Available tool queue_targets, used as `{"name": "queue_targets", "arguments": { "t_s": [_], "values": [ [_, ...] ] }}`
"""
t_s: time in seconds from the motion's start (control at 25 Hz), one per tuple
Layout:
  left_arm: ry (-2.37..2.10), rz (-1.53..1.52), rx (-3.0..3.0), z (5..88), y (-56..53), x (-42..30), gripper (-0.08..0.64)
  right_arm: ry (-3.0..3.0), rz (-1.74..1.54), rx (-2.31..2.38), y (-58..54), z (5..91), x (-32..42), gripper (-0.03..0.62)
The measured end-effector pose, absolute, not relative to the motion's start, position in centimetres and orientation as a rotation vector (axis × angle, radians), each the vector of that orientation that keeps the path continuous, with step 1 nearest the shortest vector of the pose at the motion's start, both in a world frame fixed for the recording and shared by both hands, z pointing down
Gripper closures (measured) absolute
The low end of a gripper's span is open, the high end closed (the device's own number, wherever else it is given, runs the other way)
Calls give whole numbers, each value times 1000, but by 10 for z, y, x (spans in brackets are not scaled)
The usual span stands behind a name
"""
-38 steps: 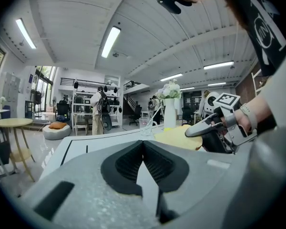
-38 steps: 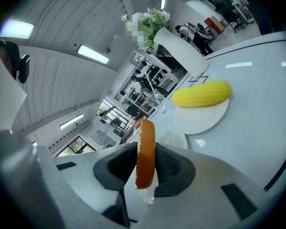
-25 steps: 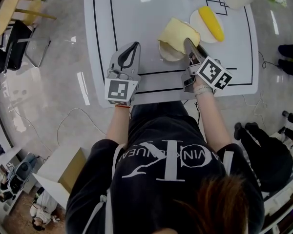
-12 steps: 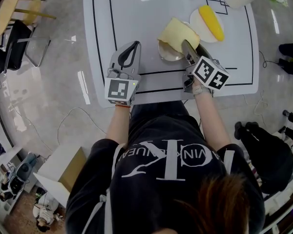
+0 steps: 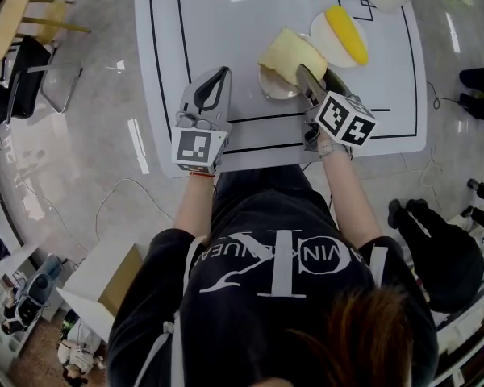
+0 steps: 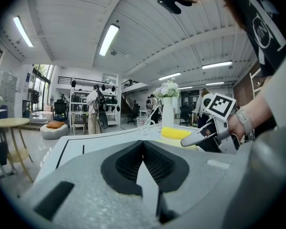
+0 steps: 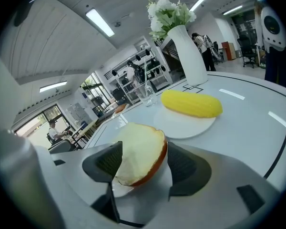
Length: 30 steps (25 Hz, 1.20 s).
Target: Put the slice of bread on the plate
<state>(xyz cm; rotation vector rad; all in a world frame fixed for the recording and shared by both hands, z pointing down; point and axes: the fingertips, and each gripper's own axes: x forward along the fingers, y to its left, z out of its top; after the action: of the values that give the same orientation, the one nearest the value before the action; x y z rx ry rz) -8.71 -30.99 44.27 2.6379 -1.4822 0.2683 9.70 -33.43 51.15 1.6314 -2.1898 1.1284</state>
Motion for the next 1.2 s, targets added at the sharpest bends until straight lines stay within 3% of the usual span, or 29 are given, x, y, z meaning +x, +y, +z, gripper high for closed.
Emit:
{"name": "queue_targets", "arguments": {
  "t_s": [0.32,0.92,1.2],
  "values": [
    [-1495,229,2636,435,-314,-88,558,-2256,1001,1648,-334,494,107,306],
    [-1554,153,2628,411,-316,-99,558,-2463,669,1645,-330,437,119,591],
    [-1588,110,2612,397,-320,-105,558,-2568,488,1614,-329,404,121,591]
  ]
}}
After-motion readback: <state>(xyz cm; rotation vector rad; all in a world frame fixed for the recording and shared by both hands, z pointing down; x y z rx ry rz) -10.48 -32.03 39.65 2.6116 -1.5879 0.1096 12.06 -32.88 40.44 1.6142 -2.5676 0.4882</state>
